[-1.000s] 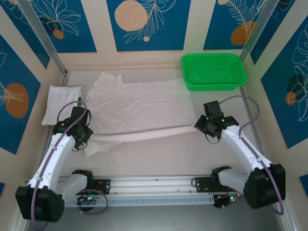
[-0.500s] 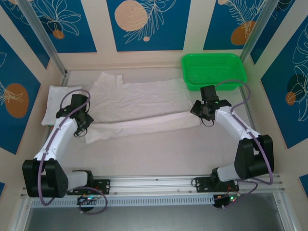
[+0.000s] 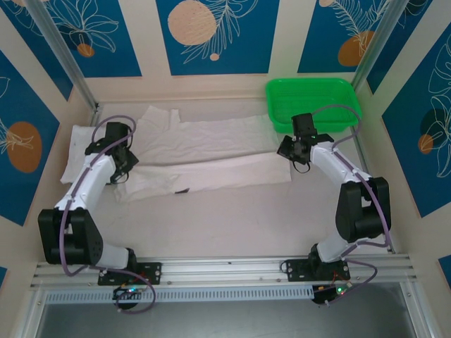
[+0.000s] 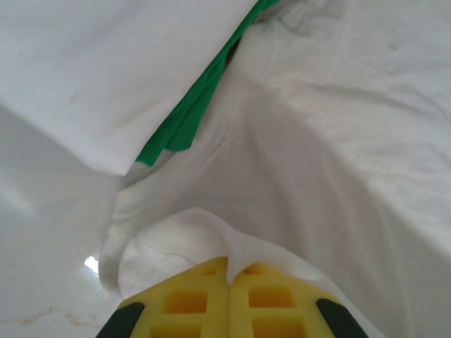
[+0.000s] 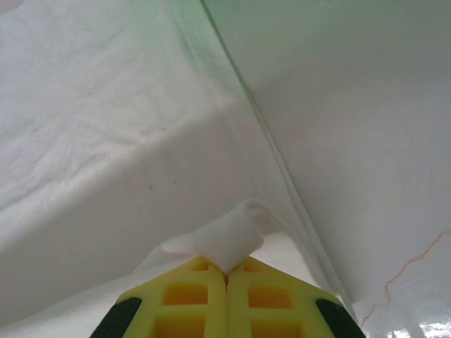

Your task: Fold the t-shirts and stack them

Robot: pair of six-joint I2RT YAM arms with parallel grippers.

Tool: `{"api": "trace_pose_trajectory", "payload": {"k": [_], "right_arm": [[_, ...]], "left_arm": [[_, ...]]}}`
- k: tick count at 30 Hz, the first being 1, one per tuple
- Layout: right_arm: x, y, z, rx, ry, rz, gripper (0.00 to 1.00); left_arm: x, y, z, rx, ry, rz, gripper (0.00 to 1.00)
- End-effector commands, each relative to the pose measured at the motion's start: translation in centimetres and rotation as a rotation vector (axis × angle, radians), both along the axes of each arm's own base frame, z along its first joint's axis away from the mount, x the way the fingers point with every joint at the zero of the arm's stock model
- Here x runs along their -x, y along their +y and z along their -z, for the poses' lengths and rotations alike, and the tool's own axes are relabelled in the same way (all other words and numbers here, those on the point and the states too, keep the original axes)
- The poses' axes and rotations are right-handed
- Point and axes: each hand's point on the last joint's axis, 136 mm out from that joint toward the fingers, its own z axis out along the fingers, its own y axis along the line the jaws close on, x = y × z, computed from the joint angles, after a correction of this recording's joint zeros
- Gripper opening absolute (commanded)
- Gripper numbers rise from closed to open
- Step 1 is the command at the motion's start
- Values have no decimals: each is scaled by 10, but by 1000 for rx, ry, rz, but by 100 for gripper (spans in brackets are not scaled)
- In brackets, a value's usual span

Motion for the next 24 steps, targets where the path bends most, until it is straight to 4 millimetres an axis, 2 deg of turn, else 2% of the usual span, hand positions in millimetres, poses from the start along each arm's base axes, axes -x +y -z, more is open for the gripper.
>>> {"api": "trace_pose_trajectory", "payload": {"k": [1,15,24], "right_arm": [[-12,-6,-8,8,-34,9,0],[-34,-2,-2,-1,-37,5,0],[-44,0,9,-1,-21,2,0]], "left_arm": [[-17,8,-12,-30,-33,12,0],[-53,12,-15,-76,-39,44,0],[-59,13,5,-74,7,44,0]]}}
